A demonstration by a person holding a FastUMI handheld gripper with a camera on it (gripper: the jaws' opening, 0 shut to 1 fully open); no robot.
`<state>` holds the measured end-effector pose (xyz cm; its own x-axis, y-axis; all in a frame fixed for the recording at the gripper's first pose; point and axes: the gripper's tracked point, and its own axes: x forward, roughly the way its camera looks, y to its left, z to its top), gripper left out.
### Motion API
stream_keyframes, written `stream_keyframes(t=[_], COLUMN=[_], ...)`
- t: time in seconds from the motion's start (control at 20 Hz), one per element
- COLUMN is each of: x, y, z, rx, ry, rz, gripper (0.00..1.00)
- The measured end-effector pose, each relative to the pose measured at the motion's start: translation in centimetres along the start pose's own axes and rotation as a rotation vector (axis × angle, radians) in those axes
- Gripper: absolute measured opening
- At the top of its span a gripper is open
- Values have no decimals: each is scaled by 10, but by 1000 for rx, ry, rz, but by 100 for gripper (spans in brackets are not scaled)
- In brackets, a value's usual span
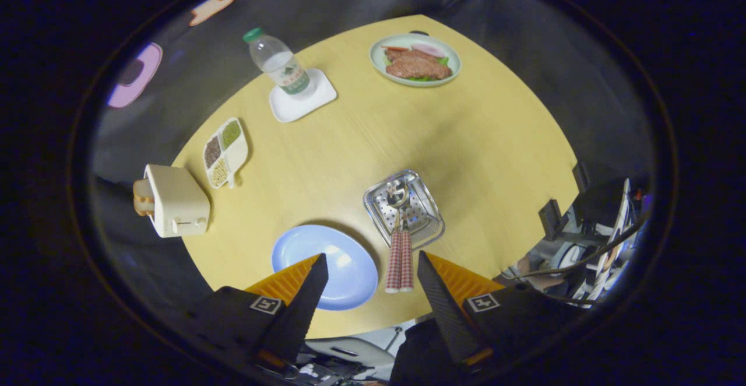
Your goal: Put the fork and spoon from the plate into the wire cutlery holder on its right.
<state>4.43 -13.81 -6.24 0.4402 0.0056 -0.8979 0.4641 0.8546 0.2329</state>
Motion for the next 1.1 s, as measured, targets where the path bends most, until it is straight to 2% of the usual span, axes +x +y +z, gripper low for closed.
stream_keyframes(t=[0.1,0.35,0.6,0.9,1.1], x=[-10,-26,-49,-98,-137], y=[-2,4,7,15,9], z=[4,24,74,123,144], rx=[-80,-194,-290,-289,-319], ry=[-87,-300,-544,-841,-1034], rz=[-24,-6,31,121,121], gripper=[99,99,100,100,99])
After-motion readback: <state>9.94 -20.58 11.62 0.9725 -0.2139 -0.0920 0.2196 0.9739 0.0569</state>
